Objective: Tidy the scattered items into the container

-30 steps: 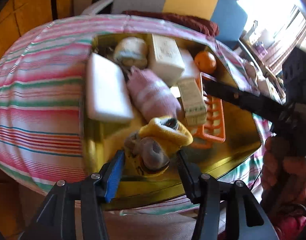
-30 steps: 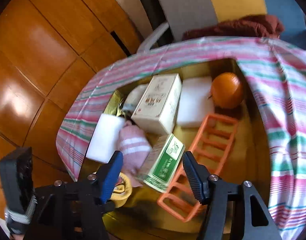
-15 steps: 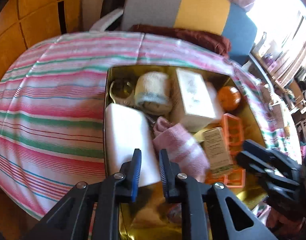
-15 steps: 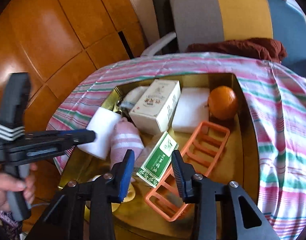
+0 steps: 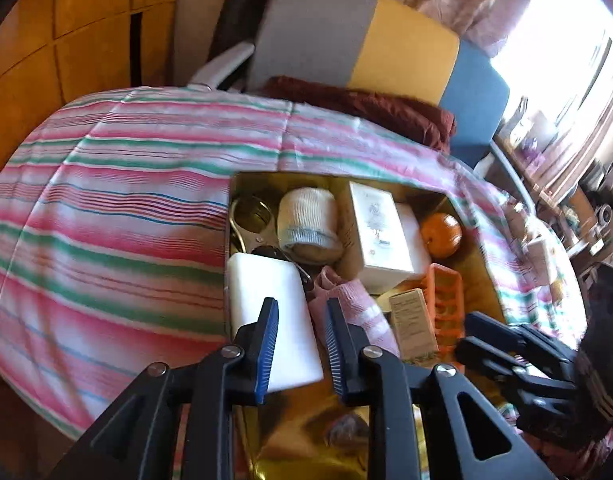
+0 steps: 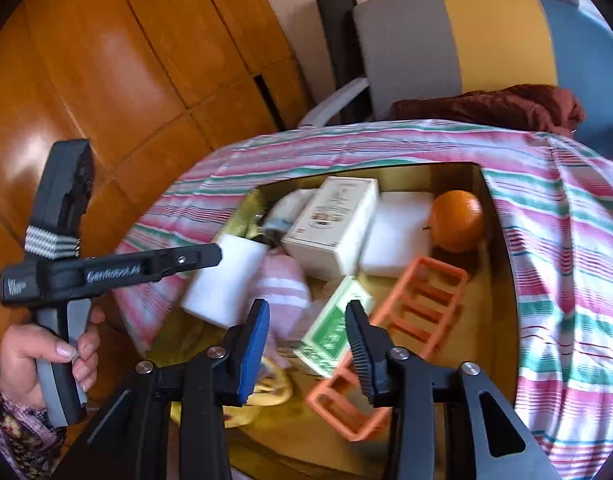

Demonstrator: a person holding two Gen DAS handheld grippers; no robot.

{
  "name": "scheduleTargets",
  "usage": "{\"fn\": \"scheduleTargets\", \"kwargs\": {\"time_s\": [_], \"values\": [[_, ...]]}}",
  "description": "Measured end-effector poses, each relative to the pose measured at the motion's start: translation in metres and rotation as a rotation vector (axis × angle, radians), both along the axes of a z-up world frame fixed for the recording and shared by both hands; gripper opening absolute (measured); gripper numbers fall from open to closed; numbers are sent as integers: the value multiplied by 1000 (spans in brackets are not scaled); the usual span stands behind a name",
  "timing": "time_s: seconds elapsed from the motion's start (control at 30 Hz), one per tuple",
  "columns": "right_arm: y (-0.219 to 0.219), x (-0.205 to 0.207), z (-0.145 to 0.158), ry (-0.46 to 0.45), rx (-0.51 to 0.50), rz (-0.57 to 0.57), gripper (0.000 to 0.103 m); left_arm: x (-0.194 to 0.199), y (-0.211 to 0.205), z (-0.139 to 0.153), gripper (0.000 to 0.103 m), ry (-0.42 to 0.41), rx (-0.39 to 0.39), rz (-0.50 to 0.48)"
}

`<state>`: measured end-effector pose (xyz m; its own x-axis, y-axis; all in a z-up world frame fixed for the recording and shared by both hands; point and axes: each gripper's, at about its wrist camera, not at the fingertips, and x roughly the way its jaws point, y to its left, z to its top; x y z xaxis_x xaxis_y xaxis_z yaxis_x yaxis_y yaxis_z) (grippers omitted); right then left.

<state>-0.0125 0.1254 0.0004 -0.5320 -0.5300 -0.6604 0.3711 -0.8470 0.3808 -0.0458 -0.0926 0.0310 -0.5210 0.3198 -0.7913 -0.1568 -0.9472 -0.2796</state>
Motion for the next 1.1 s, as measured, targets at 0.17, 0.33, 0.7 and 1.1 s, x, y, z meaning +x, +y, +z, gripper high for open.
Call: {"fn": "scheduleTargets", "kwargs": {"time_s": [0.17, 0.33, 0.7, 1.1], "values": [[-50, -17, 6, -111, -80, 199, 68, 9, -25, 6, 36, 50, -23, 174], [-94, -44, -15, -258, 29, 202, 70, 12, -47, 11, 44, 72, 7, 274], [-127, -83, -45, -407, 42, 140, 68, 19, -55, 11, 45, 72, 126, 308], [-92, -70, -28, -373, -163, 115, 57, 29, -40, 22, 45, 109, 174, 268]]}}
